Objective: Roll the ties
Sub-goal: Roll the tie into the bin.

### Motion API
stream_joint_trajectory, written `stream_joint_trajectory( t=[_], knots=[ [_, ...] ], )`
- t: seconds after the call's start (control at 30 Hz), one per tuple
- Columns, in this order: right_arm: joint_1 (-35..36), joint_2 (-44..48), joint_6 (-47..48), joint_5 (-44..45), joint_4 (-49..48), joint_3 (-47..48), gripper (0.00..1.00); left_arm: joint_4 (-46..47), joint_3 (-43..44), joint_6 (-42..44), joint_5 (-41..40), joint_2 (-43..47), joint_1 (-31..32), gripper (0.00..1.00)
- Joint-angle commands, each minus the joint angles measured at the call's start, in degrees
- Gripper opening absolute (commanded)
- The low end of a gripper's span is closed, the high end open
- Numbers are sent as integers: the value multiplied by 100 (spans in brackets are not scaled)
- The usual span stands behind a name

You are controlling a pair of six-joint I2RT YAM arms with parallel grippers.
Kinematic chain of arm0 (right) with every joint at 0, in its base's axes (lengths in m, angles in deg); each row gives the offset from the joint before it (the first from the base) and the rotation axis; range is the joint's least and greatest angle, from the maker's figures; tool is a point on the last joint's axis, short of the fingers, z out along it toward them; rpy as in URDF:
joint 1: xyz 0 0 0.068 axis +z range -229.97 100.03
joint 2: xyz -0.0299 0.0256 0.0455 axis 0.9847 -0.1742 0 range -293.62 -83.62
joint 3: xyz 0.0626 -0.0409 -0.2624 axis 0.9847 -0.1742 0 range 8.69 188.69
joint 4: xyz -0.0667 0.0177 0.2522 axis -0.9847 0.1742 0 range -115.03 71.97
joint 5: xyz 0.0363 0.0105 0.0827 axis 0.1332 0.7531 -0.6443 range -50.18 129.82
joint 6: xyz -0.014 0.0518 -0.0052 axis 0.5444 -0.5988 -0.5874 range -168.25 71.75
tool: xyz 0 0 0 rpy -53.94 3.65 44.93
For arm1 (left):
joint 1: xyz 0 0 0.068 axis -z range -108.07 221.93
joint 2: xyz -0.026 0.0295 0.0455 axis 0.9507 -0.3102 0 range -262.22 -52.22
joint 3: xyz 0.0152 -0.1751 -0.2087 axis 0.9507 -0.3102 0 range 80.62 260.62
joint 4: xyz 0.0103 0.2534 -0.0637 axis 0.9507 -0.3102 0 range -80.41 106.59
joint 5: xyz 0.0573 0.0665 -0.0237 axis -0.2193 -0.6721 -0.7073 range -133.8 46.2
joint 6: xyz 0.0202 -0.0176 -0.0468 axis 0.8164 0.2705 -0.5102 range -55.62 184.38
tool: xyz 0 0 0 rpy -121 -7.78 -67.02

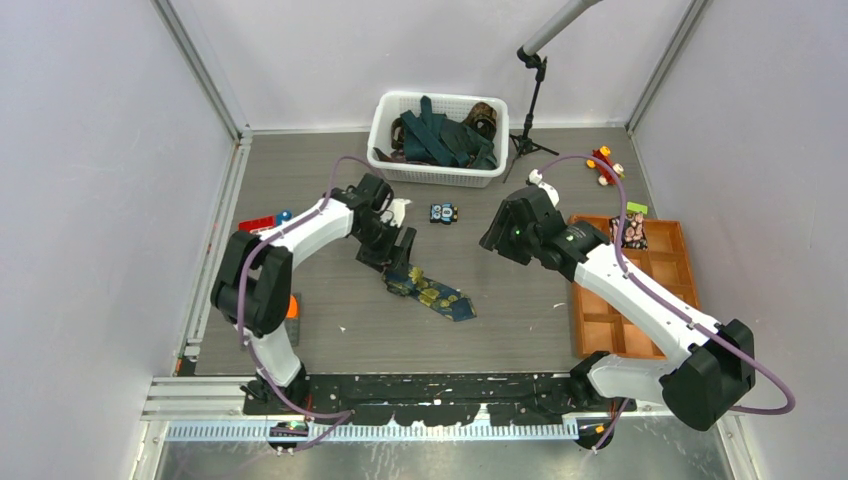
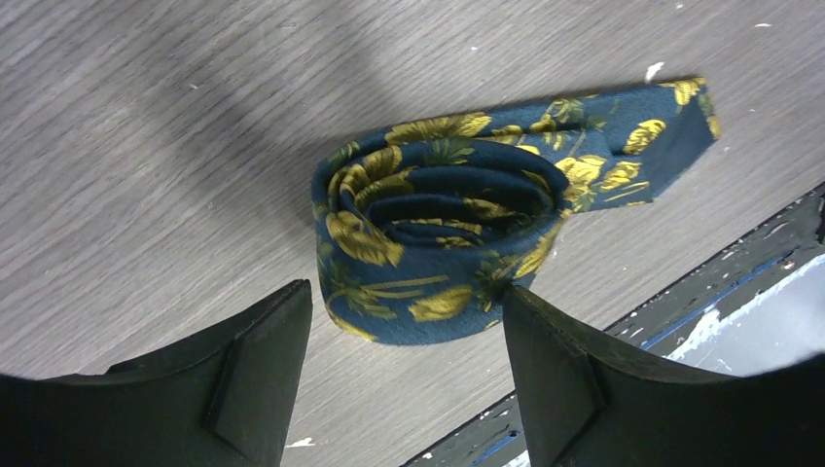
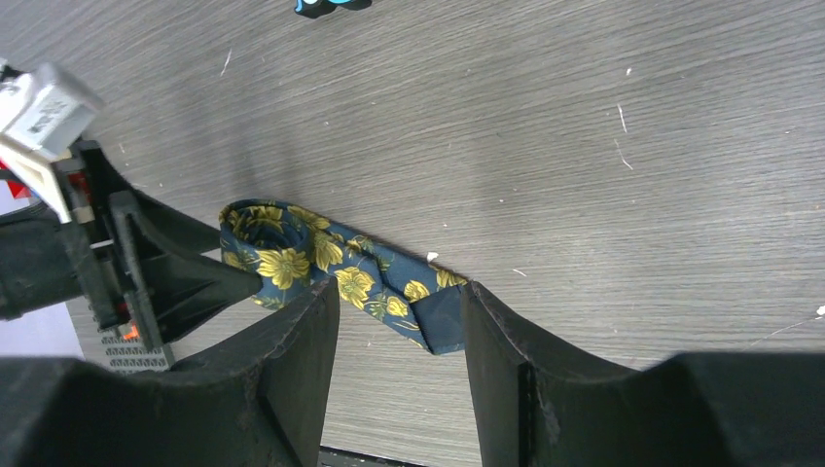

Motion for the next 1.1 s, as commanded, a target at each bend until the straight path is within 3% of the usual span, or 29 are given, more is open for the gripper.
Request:
stream_joint_trajectory(
  t=[0.0,0.3,0.47,0.57,0.67,0.9,1.07],
  knots=[
    [21,82,-61,-37,-215,34,54,156,44,129,128,-304,-46,72],
    [21,137,-29,-32,-213,25,54,442,-84,-84,34,-555,29,71],
    [19,168,-9,5,-181,58,54,691,-268,-377,-155,-551,300,54],
    [18,193,-3,40,-159,69,54,588,-254,-662,-876,-438,582,42],
    [21,227,-1,114,-108,70,54,247,-17,-939,-1836,-316,929,36],
    [18,160,-1,361,9,-55,54,-789,803,-1174,-3373,-434,1632,34],
    [21,-159,-11,-179,-553,-488,53,-1322,1113,-1214,-4071,-635,1917,33]
  ],
)
